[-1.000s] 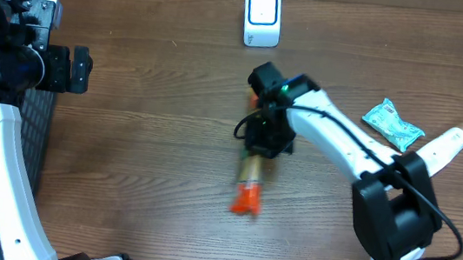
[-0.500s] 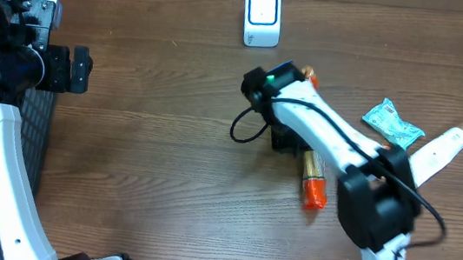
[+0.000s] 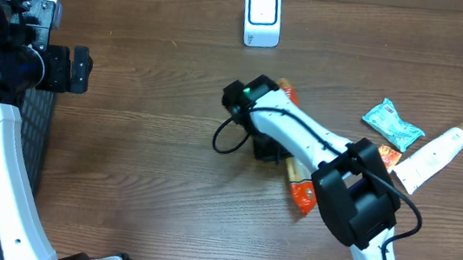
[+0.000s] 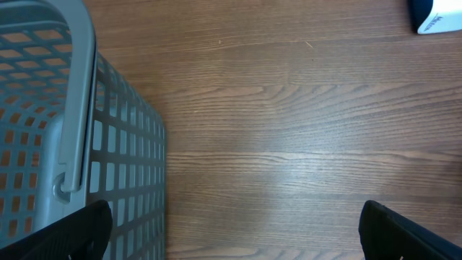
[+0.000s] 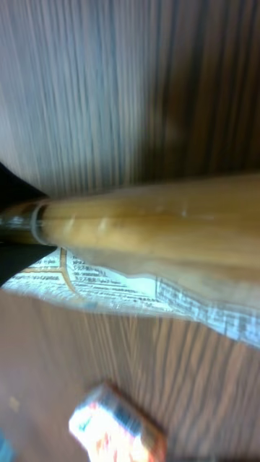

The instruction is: Scan the item barcode

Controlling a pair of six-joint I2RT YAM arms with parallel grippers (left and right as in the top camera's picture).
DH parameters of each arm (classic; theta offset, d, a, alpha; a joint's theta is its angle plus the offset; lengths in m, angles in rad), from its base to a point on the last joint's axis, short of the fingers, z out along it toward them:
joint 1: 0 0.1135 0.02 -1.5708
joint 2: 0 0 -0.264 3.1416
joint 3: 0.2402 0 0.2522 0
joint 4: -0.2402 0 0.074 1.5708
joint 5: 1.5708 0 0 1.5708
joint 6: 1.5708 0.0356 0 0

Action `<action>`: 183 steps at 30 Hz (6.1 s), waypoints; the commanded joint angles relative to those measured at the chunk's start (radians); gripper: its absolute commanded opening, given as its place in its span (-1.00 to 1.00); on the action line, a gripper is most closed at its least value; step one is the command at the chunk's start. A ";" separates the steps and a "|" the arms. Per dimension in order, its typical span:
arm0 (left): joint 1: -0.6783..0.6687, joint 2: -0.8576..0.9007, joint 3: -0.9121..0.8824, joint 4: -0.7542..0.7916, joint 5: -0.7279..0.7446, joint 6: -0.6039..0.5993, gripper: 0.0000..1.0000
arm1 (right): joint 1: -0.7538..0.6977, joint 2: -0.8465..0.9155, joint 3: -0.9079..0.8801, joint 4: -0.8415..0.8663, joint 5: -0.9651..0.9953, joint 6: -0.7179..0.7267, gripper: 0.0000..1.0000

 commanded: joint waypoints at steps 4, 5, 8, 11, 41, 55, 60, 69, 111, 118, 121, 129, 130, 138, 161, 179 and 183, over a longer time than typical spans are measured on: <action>0.003 0.006 0.000 0.003 -0.006 0.011 0.99 | 0.104 0.005 0.026 0.100 -0.194 -0.054 0.28; 0.003 0.006 0.000 0.003 -0.006 0.011 1.00 | 0.112 0.005 0.026 0.111 -0.208 -0.054 0.35; 0.003 0.006 0.000 0.003 -0.006 0.011 0.99 | 0.128 0.004 0.027 0.127 -0.233 -0.054 0.44; 0.003 0.006 0.000 0.003 -0.006 0.011 0.99 | 0.125 0.000 0.045 0.109 -0.233 -0.061 0.45; 0.003 0.006 0.000 0.003 -0.006 0.011 1.00 | -0.380 -0.149 -0.152 0.200 -0.710 -0.502 0.66; 0.003 0.006 0.000 0.003 -0.006 0.011 0.99 | -0.380 -0.167 -0.259 0.243 -0.697 -0.500 0.50; 0.003 0.006 0.000 0.003 -0.006 0.011 0.99 | -0.367 -0.219 -0.156 0.219 -0.692 -0.478 0.49; 0.003 0.006 0.000 0.003 -0.006 0.011 1.00 | -0.229 -0.221 -0.147 0.267 -0.896 -0.463 0.55; 0.003 0.006 0.000 0.003 -0.006 0.011 1.00 | -0.521 -0.216 -0.429 0.887 -0.925 -0.060 0.63; 0.003 0.006 0.000 0.003 -0.006 0.011 0.99 | -0.475 -0.221 -0.344 0.867 -0.847 -0.028 0.18; 0.003 0.006 0.000 0.003 -0.006 0.011 0.99 | -0.436 -0.227 -0.243 0.766 -0.812 -0.034 0.22; 0.003 0.006 0.000 0.003 -0.006 0.011 0.99 | -0.254 -0.202 -0.174 0.856 -0.688 -0.033 0.57; 0.003 0.006 0.000 0.003 -0.006 0.011 0.99 | -0.227 -0.187 -0.174 0.875 -0.654 -0.032 0.61; 0.003 0.006 0.000 0.003 -0.006 0.011 0.99 | -0.106 -0.057 -0.174 1.015 -0.610 -0.017 0.81; 0.003 0.006 0.000 0.003 -0.006 0.011 0.99 | -0.122 -0.126 -0.032 0.324 -0.637 -0.167 0.89; 0.003 0.006 0.000 0.003 -0.006 0.011 1.00 | -0.568 -0.282 -0.095 0.409 -0.680 -0.036 0.89; 0.003 0.006 0.000 0.003 -0.006 0.011 1.00 | -0.577 -0.282 -0.215 0.511 -0.687 -0.023 0.89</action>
